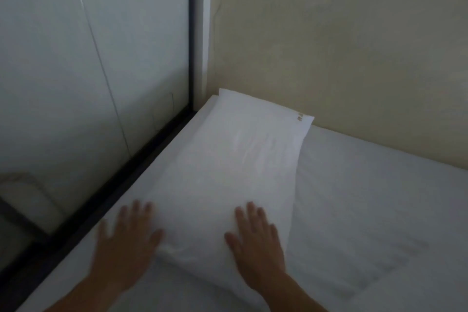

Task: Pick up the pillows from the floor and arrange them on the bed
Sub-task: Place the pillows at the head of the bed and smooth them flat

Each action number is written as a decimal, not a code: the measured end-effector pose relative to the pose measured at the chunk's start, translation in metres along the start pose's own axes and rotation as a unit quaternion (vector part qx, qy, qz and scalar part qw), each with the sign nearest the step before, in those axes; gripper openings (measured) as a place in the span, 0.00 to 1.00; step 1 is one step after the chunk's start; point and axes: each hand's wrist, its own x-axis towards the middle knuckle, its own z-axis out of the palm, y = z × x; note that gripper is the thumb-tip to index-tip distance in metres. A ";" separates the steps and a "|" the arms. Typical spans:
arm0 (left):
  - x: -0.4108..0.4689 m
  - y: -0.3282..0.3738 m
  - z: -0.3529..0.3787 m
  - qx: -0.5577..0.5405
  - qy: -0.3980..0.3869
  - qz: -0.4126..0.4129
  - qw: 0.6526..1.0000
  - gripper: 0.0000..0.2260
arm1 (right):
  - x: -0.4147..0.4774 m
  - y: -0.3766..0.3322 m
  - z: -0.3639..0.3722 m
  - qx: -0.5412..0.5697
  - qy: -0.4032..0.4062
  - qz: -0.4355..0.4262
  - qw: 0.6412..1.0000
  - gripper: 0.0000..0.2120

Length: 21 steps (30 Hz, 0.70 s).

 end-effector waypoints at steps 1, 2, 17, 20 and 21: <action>-0.001 0.016 0.002 0.016 -0.020 0.052 0.998 0.47 | -0.005 -0.007 0.002 0.006 -0.038 0.027 0.999 0.33; -0.005 0.031 0.006 0.031 -0.068 0.080 0.994 0.43 | -0.010 -0.006 0.003 0.024 -0.061 0.099 0.993 0.34; -0.094 0.096 -0.016 0.039 -0.120 0.112 0.986 0.32 | -0.123 0.028 -0.037 0.026 -0.007 0.117 0.993 0.33; -0.140 0.110 -0.006 -0.023 -0.131 0.079 0.988 0.32 | -0.162 0.058 -0.045 0.019 0.008 0.146 0.989 0.33; -0.158 0.116 0.001 -0.062 -0.143 0.061 0.986 0.33 | -0.176 0.069 -0.047 0.014 0.014 0.158 0.987 0.33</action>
